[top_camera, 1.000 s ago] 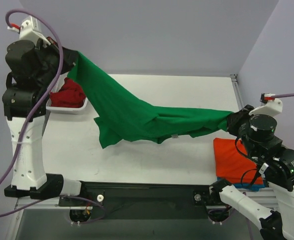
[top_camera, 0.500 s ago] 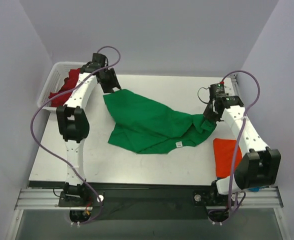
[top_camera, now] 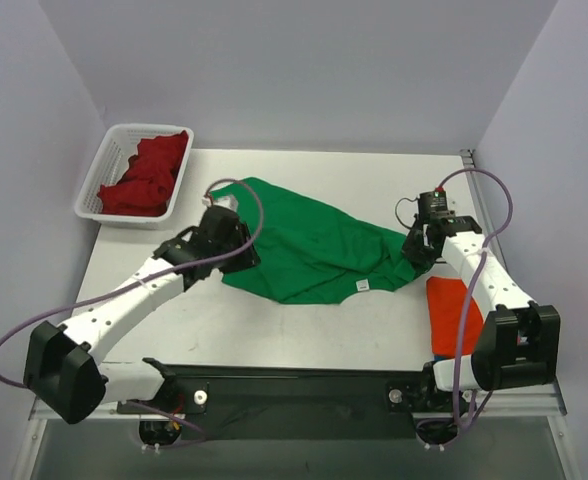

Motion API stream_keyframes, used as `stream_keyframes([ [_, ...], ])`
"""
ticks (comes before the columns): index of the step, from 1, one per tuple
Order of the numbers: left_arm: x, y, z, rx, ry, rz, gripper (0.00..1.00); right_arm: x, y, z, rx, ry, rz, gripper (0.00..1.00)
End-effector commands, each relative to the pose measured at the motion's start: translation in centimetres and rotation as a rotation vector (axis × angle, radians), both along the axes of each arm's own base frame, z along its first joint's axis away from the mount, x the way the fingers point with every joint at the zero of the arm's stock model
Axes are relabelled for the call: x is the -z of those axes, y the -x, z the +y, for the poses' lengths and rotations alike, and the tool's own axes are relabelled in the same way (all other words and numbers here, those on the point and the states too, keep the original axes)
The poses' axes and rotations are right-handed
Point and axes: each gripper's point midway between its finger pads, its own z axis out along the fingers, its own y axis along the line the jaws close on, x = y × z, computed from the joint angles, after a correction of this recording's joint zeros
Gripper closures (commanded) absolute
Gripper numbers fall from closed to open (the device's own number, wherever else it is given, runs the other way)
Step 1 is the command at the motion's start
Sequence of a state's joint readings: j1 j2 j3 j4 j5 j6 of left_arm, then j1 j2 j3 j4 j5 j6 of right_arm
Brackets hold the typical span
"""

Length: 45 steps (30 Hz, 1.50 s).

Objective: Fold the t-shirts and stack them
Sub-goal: Flatten out the tshirt

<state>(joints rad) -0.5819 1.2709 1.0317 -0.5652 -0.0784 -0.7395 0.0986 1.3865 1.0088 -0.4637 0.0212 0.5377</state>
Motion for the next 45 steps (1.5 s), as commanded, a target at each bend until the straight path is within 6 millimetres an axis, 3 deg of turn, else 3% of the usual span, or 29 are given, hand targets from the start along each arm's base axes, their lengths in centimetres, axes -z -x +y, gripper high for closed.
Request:
stream_keyframes([
  [1,5.4,1.0,-0.3,-0.105,-0.039,0.048,0.52,-0.6,0.2,0.8,-0.006,-0.051,-0.048,1.00],
  [6,8.1,2.7,-3.5,-0.029,-0.043,0.106,0.46,-0.4,0.7,1.1,-0.013,-0.069,-0.048,1.00],
  [11,8.7,2.4,-5.8,0.012,-0.023,0.103,0.44,-0.1,1.2,1.2,-0.017,-0.081,-0.049,1.00],
  [23,10.2,1.5,-8.2,0.064,-0.039,0.125,0.45,0.2,1.3,1.8,-0.030,-0.105,-0.046,1.00],
  [32,11.0,1.6,-8.5,0.065,-0.043,0.141,0.58,0.0,1.3,1.8,-0.031,-0.109,-0.054,1.00],
  [37,10.6,1.4,-8.7,0.073,-0.042,0.133,0.80,-0.1,1.3,1.7,-0.032,-0.107,-0.055,1.00],
  [38,10.3,1.3,-8.8,0.075,-0.039,0.128,0.90,0.0,1.4,1.7,-0.029,-0.105,-0.054,1.00],
  [41,9.1,1.2,-8.7,0.082,-0.032,0.106,1.00,-0.3,1.3,1.6,-0.028,-0.102,-0.060,1.00],
  [43,8.4,1.1,-8.4,0.081,-0.042,0.099,1.00,-0.4,1.3,1.5,-0.027,-0.101,-0.062,1.00],
  [45,6.5,0.7,-8.2,0.076,-0.029,0.063,1.00,-0.5,1.3,1.4,-0.023,-0.097,-0.062,1.00],
])
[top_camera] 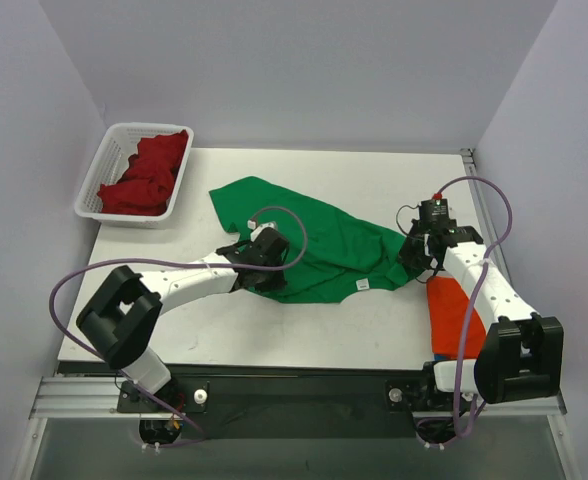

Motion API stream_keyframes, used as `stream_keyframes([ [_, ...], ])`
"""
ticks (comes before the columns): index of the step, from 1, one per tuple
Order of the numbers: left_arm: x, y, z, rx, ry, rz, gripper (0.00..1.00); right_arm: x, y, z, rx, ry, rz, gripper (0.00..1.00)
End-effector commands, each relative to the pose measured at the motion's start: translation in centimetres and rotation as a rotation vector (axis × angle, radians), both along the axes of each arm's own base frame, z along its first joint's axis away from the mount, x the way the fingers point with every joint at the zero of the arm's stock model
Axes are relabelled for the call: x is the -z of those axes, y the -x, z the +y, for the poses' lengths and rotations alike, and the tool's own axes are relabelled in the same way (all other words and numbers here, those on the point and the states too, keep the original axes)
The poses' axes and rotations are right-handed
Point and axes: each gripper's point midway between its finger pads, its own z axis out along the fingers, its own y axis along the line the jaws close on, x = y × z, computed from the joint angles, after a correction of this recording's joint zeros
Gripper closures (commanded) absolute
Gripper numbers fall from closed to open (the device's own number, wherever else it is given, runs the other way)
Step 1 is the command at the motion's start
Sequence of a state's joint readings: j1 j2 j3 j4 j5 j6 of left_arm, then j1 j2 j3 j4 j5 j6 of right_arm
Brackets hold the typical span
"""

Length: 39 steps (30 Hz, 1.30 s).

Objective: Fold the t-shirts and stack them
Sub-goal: Flatten out the tshirt

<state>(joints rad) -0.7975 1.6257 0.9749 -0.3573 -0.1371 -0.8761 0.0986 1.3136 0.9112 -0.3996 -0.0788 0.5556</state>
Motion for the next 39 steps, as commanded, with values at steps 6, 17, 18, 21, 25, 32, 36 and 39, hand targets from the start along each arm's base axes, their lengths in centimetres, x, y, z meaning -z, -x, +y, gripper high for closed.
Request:
stream_keyframes([
  [6,-10.6,-2.3,1.6,-0.026,0.130,-0.186,1.00,-2.4,0.5,-1.3,0.032,0.035,-0.053,1.00],
  [17,-26.7,-1.7,12.5,-0.155,0.233,-0.479,1.00,-8.7,3.7,-5.2,0.118,0.197,-0.154,1.00],
  [18,-27.7,-1.7,13.7,-0.171,0.226,-0.503,1.00,-10.1,3.8,-5.5,0.129,0.209,-0.183,1.00],
  [21,-31.5,-0.3,15.6,-0.192,0.242,-0.570,1.00,-13.3,5.3,-6.1,0.150,0.218,-0.247,1.00],
  [25,-35.7,1.5,16.8,-0.206,0.279,-0.657,1.00,-18.9,8.5,-6.2,0.178,0.186,-0.390,1.00],
  [32,-42.3,4.9,17.7,-0.209,0.373,-0.783,1.00,-30.0,13.1,-5.4,0.169,0.092,-0.666,1.00],
  [36,-44.2,5.1,18.1,-0.226,0.386,-0.825,1.00,-33.4,13.9,-5.2,0.161,0.077,-0.741,1.00],
  [39,-44.5,3.0,17.1,-0.215,0.392,-0.824,1.00,-33.3,12.1,-5.0,0.143,0.088,-0.710,1.00],
])
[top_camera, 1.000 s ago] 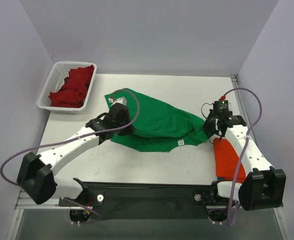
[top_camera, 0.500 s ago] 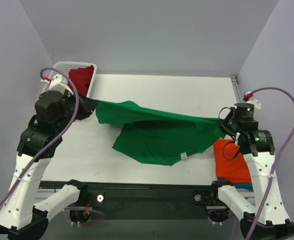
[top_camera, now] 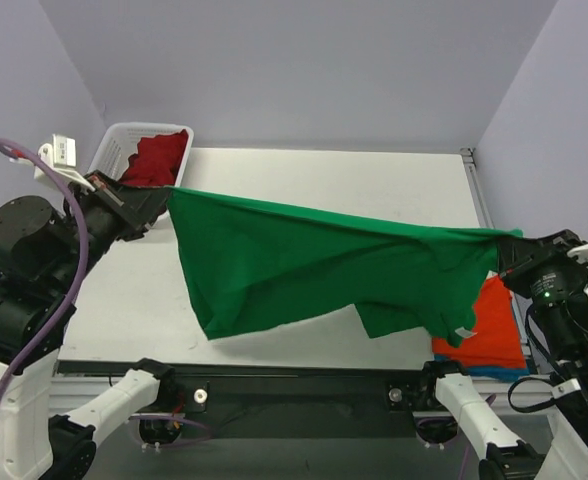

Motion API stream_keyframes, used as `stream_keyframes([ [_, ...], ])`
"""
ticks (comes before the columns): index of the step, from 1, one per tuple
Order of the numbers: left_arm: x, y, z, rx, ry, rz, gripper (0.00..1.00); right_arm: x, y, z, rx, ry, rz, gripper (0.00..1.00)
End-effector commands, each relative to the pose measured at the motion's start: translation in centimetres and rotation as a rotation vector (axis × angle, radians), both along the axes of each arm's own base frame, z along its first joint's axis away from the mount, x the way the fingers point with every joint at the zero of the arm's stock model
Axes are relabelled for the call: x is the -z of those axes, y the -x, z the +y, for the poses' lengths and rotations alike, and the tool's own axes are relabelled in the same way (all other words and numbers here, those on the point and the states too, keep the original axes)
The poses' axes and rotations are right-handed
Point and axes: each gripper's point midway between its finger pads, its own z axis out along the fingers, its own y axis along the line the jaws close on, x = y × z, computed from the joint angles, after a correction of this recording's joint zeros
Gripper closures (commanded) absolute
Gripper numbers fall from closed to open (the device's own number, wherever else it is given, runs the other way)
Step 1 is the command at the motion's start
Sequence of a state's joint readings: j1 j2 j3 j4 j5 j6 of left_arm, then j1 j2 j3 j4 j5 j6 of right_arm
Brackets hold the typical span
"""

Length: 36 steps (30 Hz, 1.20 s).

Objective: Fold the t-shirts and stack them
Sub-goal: Flatten out the tshirt

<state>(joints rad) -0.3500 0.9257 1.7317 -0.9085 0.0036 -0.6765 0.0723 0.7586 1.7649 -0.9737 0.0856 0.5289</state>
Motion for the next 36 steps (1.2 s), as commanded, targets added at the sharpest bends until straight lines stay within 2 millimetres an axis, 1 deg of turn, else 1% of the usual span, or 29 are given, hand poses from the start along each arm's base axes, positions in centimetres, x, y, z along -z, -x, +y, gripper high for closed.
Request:
stream_keyframes([
  [1,-0.1,-3.1,-0.5,-0.027,0.000,0.000,1.00,2.0,-4.1,0.1,0.003,0.027,0.121,1.00],
  [6,1.8,-10.6,-3.3,0.013,0.026,0.028,1.00,4.1,-11.0,1.3,-0.044,0.020,0.126,1.00],
  [8,3.4,-14.5,-3.5,0.030,0.043,0.057,1.00,4.4,-15.0,1.7,-0.052,0.021,0.119,1.00],
  [9,2.5,-16.2,-3.6,0.036,0.073,0.015,1.00,4.5,-16.4,1.8,-0.056,0.022,0.113,1.00],
  [10,2.3,-18.0,-2.6,0.019,0.086,0.002,1.00,4.4,-19.3,2.3,-0.071,0.014,0.089,1.00],
  [11,4.1,-20.7,-3.1,0.055,0.095,0.046,1.00,3.9,-20.6,2.5,-0.072,0.010,0.071,1.00],
  [12,0.9,-21.9,-2.9,0.072,0.124,-0.032,1.00,3.4,-21.9,2.5,-0.069,0.006,0.054,1.00],
  [13,0.2,-23.3,-2.7,0.089,0.139,-0.046,1.00,1.8,-24.2,3.2,-0.095,-0.007,0.011,1.00],
  [14,1.8,-26.3,-2.3,0.111,0.151,-0.006,1.00,0.8,-25.1,3.4,-0.104,-0.012,-0.017,1.00],
  [15,-3.5,-26.0,-2.0,0.130,0.165,-0.121,1.00,-0.4,-26.0,3.7,-0.109,-0.029,-0.049,1.00],
  [16,-4.7,-26.6,-1.8,0.140,0.165,-0.141,1.00,-1.2,-27.6,3.9,-0.116,-0.035,-0.072,1.00],
  [17,-4.3,-28.9,-1.3,0.147,0.161,-0.132,1.00,-4.7,-27.4,4.1,-0.125,-0.038,-0.151,1.00],
  [18,-4.7,-29.0,-1.1,0.154,0.166,-0.111,1.00,-6.2,-27.4,4.2,-0.131,-0.041,-0.182,1.00],
  [19,-10.5,-26.3,-1.1,0.180,0.168,-0.257,1.00,-6.9,-27.6,4.4,-0.135,-0.045,-0.198,1.00],
  [20,-8.6,-28.4,0.7,0.165,0.185,-0.207,1.00,-8.3,-27.1,4.4,-0.142,-0.045,-0.230,1.00],
  [21,-9.5,-28.2,1.2,0.177,0.223,-0.226,1.00,-8.8,-26.5,4.4,-0.142,-0.047,-0.239,1.00],
  [22,-7.4,-28.4,1.6,0.173,0.243,-0.155,1.00,-8.8,-26.1,4.4,-0.144,-0.050,-0.240,1.00],
  [23,-7.0,-28.1,2.0,0.165,0.244,-0.150,1.00,-6.5,-26.4,4.4,-0.142,-0.050,-0.188,1.00],
  [25,-4.0,-27.7,2.8,0.125,0.227,-0.090,1.00,-4.7,-25.2,4.2,-0.136,-0.048,-0.153,1.00],
  [26,-2.5,-27.6,2.9,0.125,0.222,-0.062,1.00,-1.1,-25.5,4.1,-0.133,-0.047,-0.070,1.00],
  [28,-1.5,-26.0,2.5,0.128,0.221,-0.042,1.00,2.1,-24.2,4.0,-0.132,-0.045,-0.005,1.00],
  [29,3.0,-26.6,2.6,0.117,0.232,0.048,1.00,3.8,-23.8,3.7,-0.121,-0.049,0.030,1.00],
  [30,4.3,-26.2,2.6,0.111,0.233,0.073,1.00,8.0,-22.9,3.5,-0.111,-0.053,0.119,1.00],
  [31,5.4,-25.3,2.7,0.092,0.229,0.090,1.00,9.9,-22.4,3.2,-0.101,-0.059,0.155,1.00],
  [32,9.5,-25.3,2.7,0.078,0.234,0.173,1.00,12.3,-21.9,3.1,-0.091,-0.074,0.202,1.00],
  [33,11.5,-24.9,2.6,0.072,0.226,0.210,1.00,13.7,-21.1,2.9,-0.083,-0.085,0.226,1.00],
  [34,12.9,-24.3,2.4,0.063,0.215,0.237,1.00,18.2,-20.2,2.9,-0.082,-0.097,0.326,1.00],
  [35,14.8,-24.0,2.3,0.058,0.195,0.269,1.00,20.0,-19.6,2.9,-0.076,-0.105,0.366,1.00],
  [36,19.4,-23.0,2.0,0.041,0.189,0.381,1.00,21.5,-18.9,2.8,-0.066,-0.122,0.399,1.00],
])
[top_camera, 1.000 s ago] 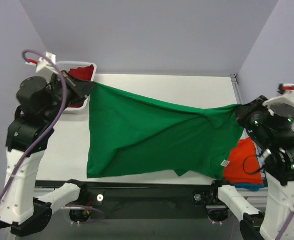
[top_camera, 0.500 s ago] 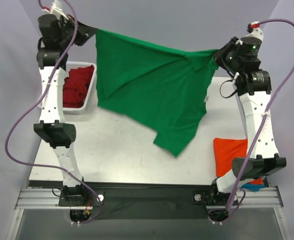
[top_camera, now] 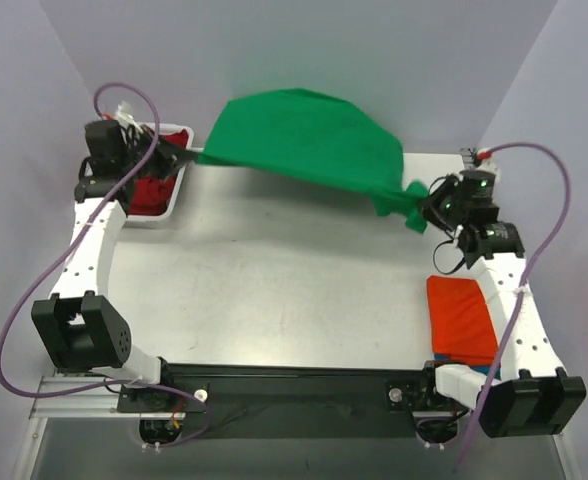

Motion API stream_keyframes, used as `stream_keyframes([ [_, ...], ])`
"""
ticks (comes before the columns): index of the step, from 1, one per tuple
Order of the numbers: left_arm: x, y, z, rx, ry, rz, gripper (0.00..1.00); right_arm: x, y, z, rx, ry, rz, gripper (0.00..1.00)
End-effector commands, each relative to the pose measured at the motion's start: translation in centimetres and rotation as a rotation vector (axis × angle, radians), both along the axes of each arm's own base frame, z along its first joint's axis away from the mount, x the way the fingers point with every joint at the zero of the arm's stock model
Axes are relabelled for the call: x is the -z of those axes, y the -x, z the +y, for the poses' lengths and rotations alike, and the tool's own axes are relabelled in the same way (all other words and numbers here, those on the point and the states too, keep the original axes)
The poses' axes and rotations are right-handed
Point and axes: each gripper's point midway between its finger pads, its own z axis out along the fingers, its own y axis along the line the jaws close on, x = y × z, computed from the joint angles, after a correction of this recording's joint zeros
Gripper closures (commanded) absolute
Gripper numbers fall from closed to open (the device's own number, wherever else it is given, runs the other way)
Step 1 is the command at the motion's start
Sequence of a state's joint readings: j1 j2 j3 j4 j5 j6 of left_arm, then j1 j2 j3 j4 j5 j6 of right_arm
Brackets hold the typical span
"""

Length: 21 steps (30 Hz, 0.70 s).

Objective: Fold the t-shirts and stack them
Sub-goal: Flatten out the tshirt

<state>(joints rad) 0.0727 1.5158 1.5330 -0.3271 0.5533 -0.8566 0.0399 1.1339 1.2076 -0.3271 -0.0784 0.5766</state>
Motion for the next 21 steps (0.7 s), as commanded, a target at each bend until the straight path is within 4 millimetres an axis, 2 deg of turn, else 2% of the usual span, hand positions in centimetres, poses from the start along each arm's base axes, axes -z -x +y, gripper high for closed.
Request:
stream_keyframes([
  [1,7.6,1.4,-0.3,-0.027,-0.087,0.122,0.94,8.6,3.0,-0.6,0.039,-0.028,0.202,1.00],
  [2,9.7,2.0,-0.5,-0.024,-0.105,0.156,0.85,10.0,3.6,-0.4,0.037,-0.036,0.237,0.95],
  [3,12.9,3.1,-0.5,-0.030,-0.121,0.233,0.81,11.7,4.4,-0.1,0.029,-0.054,0.277,0.91],
  [4,14.7,3.7,-0.1,-0.055,-0.144,0.271,0.81,14.4,5.7,0.3,0.015,-0.066,0.343,0.87],
  [5,15.8,4.1,0.0,-0.057,-0.154,0.288,0.75,15.7,6.3,0.6,-0.001,-0.076,0.370,0.75],
  [6,17.7,5.3,-1.0,-0.027,-0.168,0.331,0.60,16.7,6.8,0.6,-0.002,-0.076,0.390,0.70],
  [7,18.6,5.8,-0.8,-0.039,-0.192,0.353,0.54,18.4,7.8,0.5,-0.004,-0.070,0.428,0.60],
  [9,19.3,7.1,-1.1,-0.044,-0.228,0.366,0.40,18.9,8.3,0.4,0.000,-0.059,0.425,0.48],
  [10,20.6,7.7,-0.3,-0.082,-0.267,0.395,0.37,19.2,8.6,0.3,0.002,-0.060,0.426,0.43],
  [11,21.4,8.7,-0.6,-0.086,-0.289,0.423,0.36,19.7,9.1,0.4,0.001,-0.062,0.435,0.38],
  [13,22.3,9.6,-0.3,-0.127,-0.327,0.430,0.36,19.7,9.4,0.2,0.013,-0.060,0.424,0.38],
  [14,23.7,10.4,-0.4,-0.136,-0.337,0.464,0.36,20.1,9.8,0.0,0.024,-0.054,0.432,0.37],
  [17,25.9,10.8,-2.4,-0.103,-0.347,0.493,0.42,20.2,10.0,-0.9,0.077,-0.031,0.421,0.37],
  [18,27.2,11.1,-3.8,-0.069,-0.365,0.521,0.46,20.3,9.9,-1.0,0.085,-0.030,0.424,0.37],
  [21,28.4,11.1,-5.7,-0.065,-0.388,0.546,0.50,20.0,9.8,-1.2,0.089,-0.020,0.429,0.37],
])
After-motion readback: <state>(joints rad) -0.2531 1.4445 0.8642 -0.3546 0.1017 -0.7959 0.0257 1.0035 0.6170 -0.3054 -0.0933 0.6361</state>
